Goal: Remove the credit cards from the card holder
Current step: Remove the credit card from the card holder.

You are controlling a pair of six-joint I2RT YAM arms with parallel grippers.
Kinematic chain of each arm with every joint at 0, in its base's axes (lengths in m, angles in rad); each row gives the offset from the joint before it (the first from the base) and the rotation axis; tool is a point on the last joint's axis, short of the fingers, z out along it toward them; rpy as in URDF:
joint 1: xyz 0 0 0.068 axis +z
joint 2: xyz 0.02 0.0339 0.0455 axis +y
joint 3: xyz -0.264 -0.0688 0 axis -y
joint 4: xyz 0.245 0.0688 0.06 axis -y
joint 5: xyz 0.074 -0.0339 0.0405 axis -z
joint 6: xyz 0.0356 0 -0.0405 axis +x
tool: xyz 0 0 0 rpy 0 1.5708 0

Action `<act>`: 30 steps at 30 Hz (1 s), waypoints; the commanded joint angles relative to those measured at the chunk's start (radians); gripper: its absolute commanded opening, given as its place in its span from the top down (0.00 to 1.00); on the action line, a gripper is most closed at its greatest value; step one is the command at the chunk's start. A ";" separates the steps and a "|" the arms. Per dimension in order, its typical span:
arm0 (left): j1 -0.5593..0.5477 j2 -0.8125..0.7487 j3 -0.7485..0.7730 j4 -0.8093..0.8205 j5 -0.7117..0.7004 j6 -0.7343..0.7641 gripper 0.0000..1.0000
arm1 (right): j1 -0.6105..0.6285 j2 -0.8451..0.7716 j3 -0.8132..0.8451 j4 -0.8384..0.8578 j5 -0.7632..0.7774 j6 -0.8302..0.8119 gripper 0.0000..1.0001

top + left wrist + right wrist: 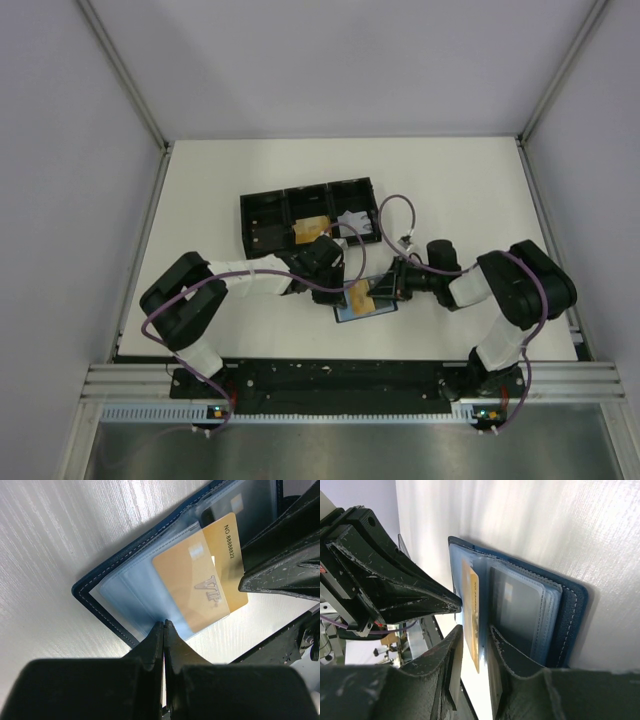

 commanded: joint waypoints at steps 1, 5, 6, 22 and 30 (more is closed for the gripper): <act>-0.003 0.050 -0.025 -0.078 -0.078 0.036 1.00 | 0.024 -0.010 0.025 0.026 0.009 -0.010 0.74; -0.003 0.049 -0.027 -0.078 -0.077 0.034 1.00 | 0.047 0.015 0.042 0.035 0.017 -0.001 0.74; -0.003 0.047 -0.027 -0.078 -0.078 0.036 1.00 | 0.052 0.019 0.046 0.035 0.017 -0.001 0.74; -0.001 0.010 -0.090 -0.052 -0.081 0.028 1.00 | -0.037 -0.161 0.034 -0.262 0.087 -0.139 1.00; -0.001 -0.094 -0.128 -0.029 -0.098 0.042 1.00 | -0.045 -0.431 0.077 -0.611 0.242 -0.286 1.00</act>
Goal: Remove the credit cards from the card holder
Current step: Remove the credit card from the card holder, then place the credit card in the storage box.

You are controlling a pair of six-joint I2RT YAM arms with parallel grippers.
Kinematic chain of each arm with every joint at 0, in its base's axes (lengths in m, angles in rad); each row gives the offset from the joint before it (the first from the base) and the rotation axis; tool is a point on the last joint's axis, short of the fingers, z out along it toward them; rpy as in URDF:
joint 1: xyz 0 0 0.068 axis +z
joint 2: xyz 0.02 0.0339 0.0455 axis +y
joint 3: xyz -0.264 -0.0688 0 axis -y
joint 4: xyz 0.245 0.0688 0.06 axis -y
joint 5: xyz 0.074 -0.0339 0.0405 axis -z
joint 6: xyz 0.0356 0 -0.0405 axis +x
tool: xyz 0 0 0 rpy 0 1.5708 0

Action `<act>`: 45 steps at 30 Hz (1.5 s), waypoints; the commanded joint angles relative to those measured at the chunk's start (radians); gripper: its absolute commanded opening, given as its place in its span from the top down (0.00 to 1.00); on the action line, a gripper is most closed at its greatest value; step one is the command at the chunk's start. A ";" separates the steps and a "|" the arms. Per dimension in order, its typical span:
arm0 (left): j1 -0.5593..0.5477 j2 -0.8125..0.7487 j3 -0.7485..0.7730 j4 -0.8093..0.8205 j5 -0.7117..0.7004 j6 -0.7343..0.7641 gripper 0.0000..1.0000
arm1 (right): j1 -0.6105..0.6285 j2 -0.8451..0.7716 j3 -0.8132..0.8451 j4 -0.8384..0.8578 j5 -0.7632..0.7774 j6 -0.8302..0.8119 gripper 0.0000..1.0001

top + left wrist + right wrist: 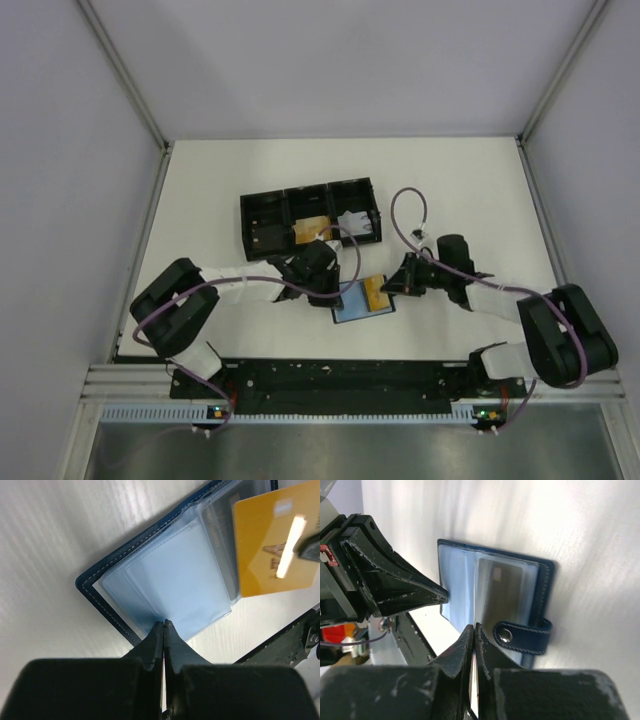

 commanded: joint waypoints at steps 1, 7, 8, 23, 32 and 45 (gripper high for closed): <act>-0.001 -0.074 -0.062 -0.103 -0.093 0.046 1.00 | -0.015 -0.158 0.057 -0.250 0.128 -0.133 1.00; -0.001 -0.278 -0.072 -0.080 -0.095 0.119 0.79 | -0.015 -0.359 0.117 -0.437 0.138 -0.188 1.00; -0.001 -0.313 -0.069 -0.076 -0.094 0.141 0.71 | -0.013 -0.385 0.126 -0.454 0.123 -0.191 1.00; -0.001 -0.611 0.132 -0.218 0.334 0.625 0.09 | 0.292 -0.511 0.361 -0.601 -0.071 -0.398 1.00; -0.001 -0.649 0.181 -0.271 0.481 0.715 0.12 | 0.389 -0.506 0.434 -0.624 -0.184 -0.496 1.00; -0.002 -0.527 0.202 -0.248 0.620 0.710 0.98 | 0.419 -0.460 0.465 -0.646 -0.183 -0.558 1.00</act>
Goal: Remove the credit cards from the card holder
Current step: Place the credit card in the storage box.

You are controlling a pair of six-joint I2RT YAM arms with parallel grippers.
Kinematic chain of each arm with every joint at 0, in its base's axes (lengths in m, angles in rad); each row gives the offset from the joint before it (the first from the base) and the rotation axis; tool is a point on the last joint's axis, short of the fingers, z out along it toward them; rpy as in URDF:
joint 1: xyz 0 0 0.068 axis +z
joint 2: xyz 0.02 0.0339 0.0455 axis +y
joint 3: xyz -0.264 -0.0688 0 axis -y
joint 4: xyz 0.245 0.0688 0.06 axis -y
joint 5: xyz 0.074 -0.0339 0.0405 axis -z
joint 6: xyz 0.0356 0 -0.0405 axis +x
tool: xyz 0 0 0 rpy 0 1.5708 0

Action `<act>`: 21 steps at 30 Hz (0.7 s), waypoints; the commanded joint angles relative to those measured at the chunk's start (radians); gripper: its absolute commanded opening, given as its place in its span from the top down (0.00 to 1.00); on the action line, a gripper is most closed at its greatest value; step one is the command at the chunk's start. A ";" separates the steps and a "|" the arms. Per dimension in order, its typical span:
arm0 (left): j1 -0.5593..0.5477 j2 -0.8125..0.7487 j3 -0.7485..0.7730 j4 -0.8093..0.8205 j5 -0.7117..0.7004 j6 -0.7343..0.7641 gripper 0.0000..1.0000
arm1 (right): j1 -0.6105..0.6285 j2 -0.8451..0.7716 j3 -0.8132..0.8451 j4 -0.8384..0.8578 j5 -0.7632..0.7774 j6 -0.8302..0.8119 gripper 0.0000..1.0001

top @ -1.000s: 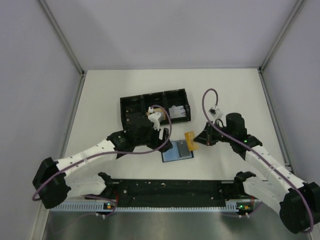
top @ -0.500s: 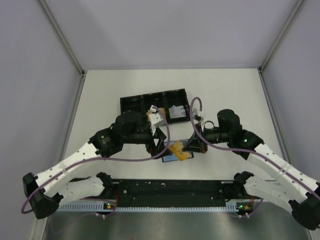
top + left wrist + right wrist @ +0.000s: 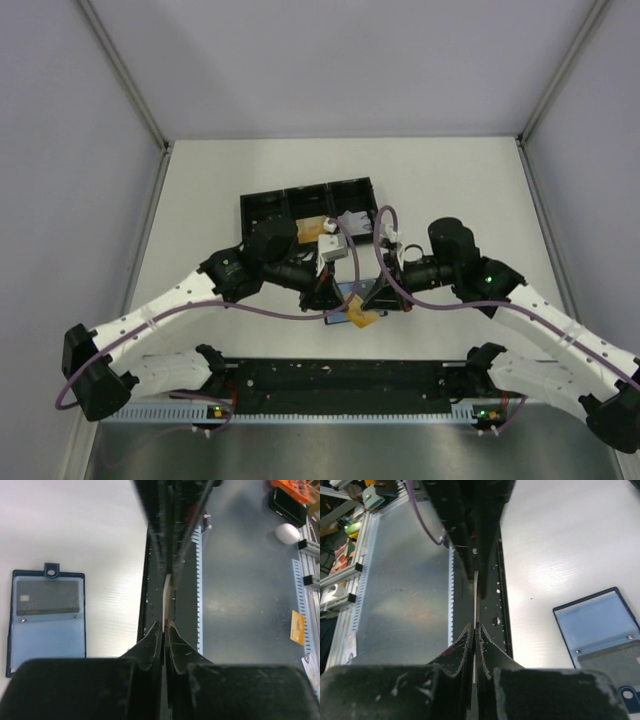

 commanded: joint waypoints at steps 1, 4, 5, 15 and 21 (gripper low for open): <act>-0.003 -0.014 0.043 0.024 0.025 0.025 1.00 | 0.012 0.014 0.042 0.006 0.008 -0.039 1.00; 0.000 -0.037 0.021 0.039 -0.103 -0.001 1.00 | 0.012 0.006 0.030 0.006 0.106 -0.033 0.87; 0.003 -0.048 0.012 0.041 -0.172 -0.019 1.00 | 0.010 0.003 0.027 0.007 0.155 -0.024 0.78; 0.250 0.009 -0.052 0.084 -0.596 -0.295 1.00 | -0.230 -0.029 -0.126 0.205 0.417 0.197 0.06; 0.361 0.163 0.050 0.079 -0.737 -0.455 1.00 | -0.284 -0.026 -0.219 0.262 0.604 0.231 0.02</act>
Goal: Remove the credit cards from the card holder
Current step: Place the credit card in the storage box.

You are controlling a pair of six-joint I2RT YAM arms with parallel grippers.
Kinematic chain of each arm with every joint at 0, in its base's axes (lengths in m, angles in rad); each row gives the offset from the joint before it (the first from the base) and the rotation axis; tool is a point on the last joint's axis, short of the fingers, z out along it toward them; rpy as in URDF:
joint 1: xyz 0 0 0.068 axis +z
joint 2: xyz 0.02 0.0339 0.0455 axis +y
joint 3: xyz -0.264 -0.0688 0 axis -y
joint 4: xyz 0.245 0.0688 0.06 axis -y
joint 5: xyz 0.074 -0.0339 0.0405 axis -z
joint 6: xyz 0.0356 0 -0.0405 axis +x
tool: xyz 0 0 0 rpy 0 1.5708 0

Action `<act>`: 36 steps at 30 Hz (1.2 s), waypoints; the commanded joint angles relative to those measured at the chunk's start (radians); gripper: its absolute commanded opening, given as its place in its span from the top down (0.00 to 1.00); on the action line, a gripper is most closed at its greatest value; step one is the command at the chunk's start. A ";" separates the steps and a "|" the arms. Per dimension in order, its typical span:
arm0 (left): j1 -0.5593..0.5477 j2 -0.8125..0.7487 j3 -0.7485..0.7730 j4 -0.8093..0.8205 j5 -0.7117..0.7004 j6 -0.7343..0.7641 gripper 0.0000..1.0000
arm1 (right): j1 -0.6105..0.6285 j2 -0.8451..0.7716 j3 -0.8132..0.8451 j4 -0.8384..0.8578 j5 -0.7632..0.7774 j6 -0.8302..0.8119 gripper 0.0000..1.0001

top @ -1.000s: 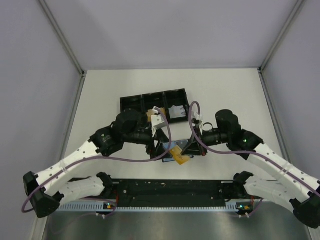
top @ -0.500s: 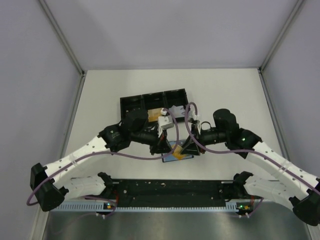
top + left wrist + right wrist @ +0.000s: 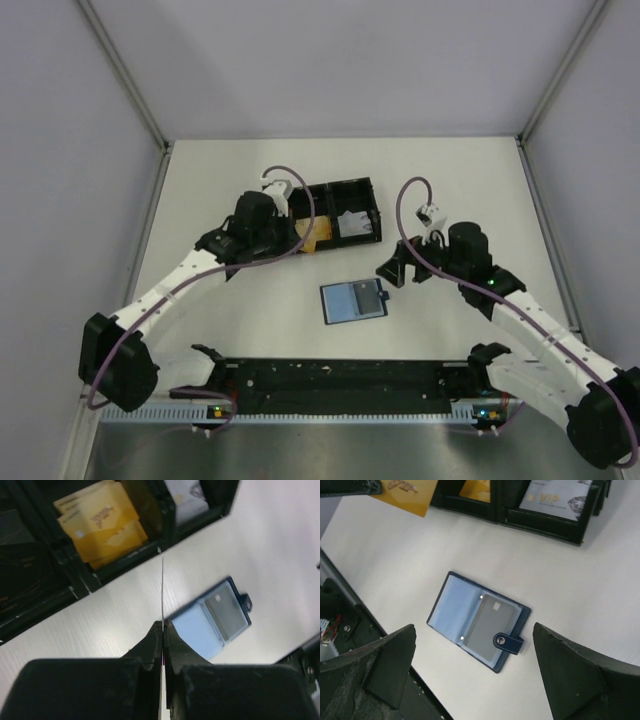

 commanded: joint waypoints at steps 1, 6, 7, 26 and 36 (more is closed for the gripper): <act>0.067 0.117 0.105 0.048 -0.156 -0.162 1.00 | -0.020 -0.014 -0.043 0.102 0.175 0.041 0.02; 0.087 0.314 0.258 0.050 -0.151 -0.192 1.00 | -0.026 -0.051 -0.084 0.147 0.168 0.044 0.02; 0.090 0.355 0.293 0.041 -0.151 -0.198 1.00 | -0.026 -0.061 -0.090 0.154 0.163 0.046 0.02; 0.097 0.693 0.541 -0.053 -0.107 -0.288 0.96 | -0.026 -0.104 -0.119 0.176 0.139 0.053 0.02; 0.094 0.665 0.499 -0.067 -0.171 -0.293 0.70 | -0.024 -0.104 -0.107 0.161 0.148 0.055 0.03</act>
